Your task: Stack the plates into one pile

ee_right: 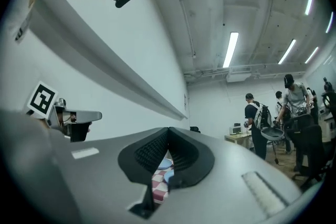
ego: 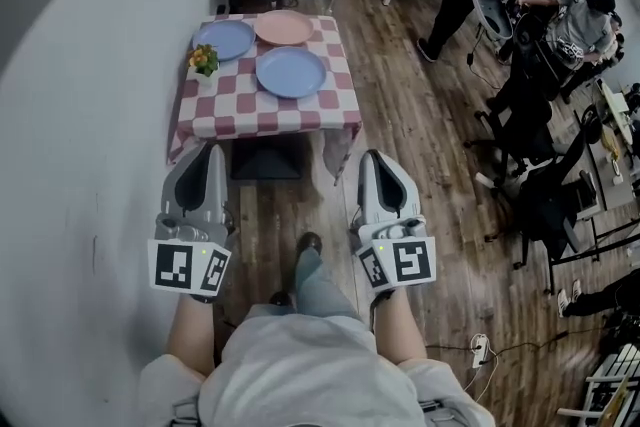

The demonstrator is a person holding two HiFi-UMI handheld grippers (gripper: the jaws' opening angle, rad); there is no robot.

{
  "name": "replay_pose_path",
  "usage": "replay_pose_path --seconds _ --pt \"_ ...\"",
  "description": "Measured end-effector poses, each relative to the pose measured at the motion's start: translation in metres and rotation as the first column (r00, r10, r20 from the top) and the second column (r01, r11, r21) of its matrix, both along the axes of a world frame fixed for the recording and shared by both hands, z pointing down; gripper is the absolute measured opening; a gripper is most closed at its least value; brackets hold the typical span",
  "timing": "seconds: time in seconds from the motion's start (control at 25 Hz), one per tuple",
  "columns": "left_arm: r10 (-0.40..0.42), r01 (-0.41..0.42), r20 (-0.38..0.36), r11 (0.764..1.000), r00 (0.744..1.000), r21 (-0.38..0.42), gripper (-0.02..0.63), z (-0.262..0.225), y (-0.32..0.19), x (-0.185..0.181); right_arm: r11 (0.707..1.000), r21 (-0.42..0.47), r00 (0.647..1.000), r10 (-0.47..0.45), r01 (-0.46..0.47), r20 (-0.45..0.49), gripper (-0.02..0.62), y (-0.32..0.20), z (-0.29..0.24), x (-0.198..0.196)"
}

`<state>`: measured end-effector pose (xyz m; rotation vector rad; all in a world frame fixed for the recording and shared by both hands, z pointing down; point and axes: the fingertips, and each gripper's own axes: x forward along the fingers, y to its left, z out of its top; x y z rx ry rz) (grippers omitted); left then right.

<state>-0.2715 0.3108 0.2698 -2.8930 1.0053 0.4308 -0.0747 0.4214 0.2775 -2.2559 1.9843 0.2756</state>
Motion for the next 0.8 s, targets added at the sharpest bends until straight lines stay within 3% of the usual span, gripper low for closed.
replay_pose_path --seconds 0.24,0.8 --pt "-0.016 0.015 0.038 1.000 0.999 0.023 0.005 0.004 -0.044 0.032 1.000 0.001 0.999 0.006 -0.006 0.033 0.002 -0.048 0.001 0.038" --pt "-0.081 0.080 0.014 0.996 0.997 0.034 0.005 -0.014 -0.147 0.114 0.997 -0.011 0.997 -0.080 0.080 -0.014 0.002 -0.172 -0.020 0.119"
